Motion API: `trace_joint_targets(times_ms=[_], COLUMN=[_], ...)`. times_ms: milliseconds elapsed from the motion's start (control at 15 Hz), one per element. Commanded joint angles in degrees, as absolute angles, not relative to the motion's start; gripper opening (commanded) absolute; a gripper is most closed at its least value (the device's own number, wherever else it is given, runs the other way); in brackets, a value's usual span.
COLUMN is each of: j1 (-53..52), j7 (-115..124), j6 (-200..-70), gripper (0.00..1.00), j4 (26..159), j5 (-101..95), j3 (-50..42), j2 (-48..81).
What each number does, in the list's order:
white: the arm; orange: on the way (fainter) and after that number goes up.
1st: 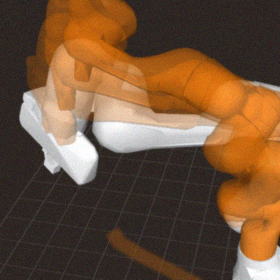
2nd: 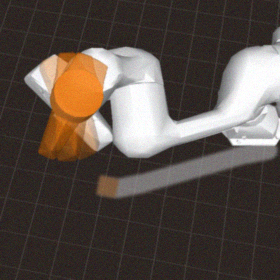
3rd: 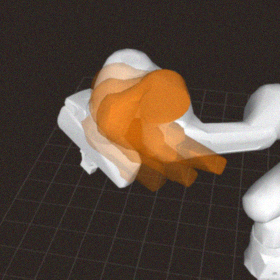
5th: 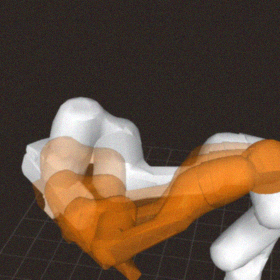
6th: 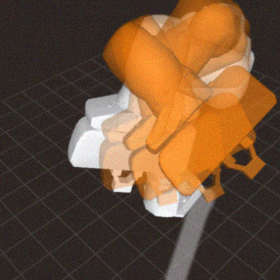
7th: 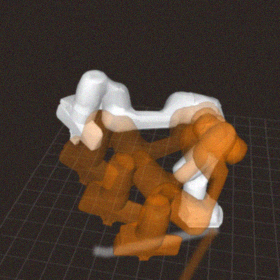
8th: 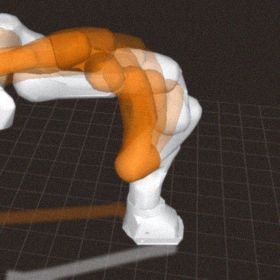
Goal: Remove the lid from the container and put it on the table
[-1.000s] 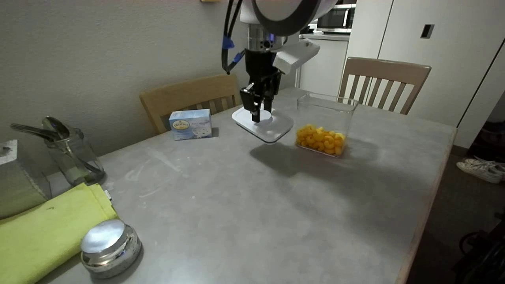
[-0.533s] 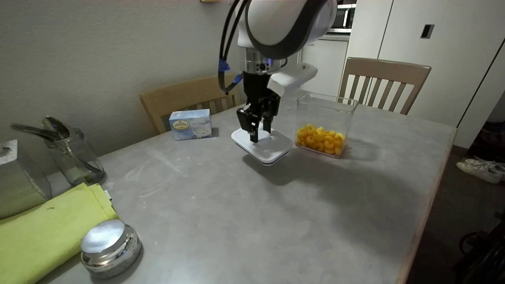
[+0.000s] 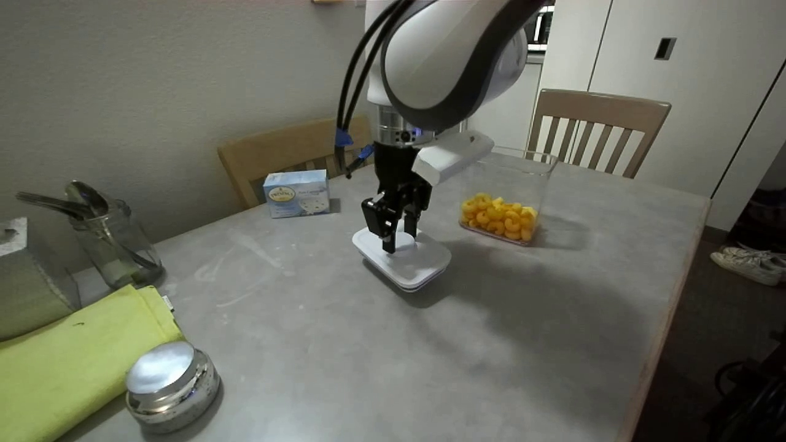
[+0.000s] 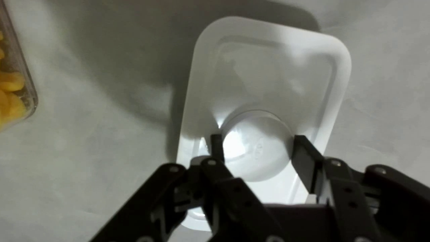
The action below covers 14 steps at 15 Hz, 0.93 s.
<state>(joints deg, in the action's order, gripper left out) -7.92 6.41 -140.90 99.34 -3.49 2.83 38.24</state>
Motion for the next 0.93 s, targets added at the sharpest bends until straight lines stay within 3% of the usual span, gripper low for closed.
trace_joint_targets(times_ms=[0,600,667,733,867], j1=[-7.8,-7.6,-7.7,-7.9,-8.2], j7=[4.9,2.7,2.5,2.5,2.4], j6=[-147.3,-156.8,-156.6,-156.1,-154.7], gripper=[0.29,0.29,0.38,0.79,0.85], j4=[105.2,109.4,109.4,109.6,109.7], j5=[-3.4,-3.5,-3.6,-3.9,-4.4], j3=[2.9,3.1,3.0,2.8,2.5], j2=[36.7,36.6,36.3,35.8,34.9])
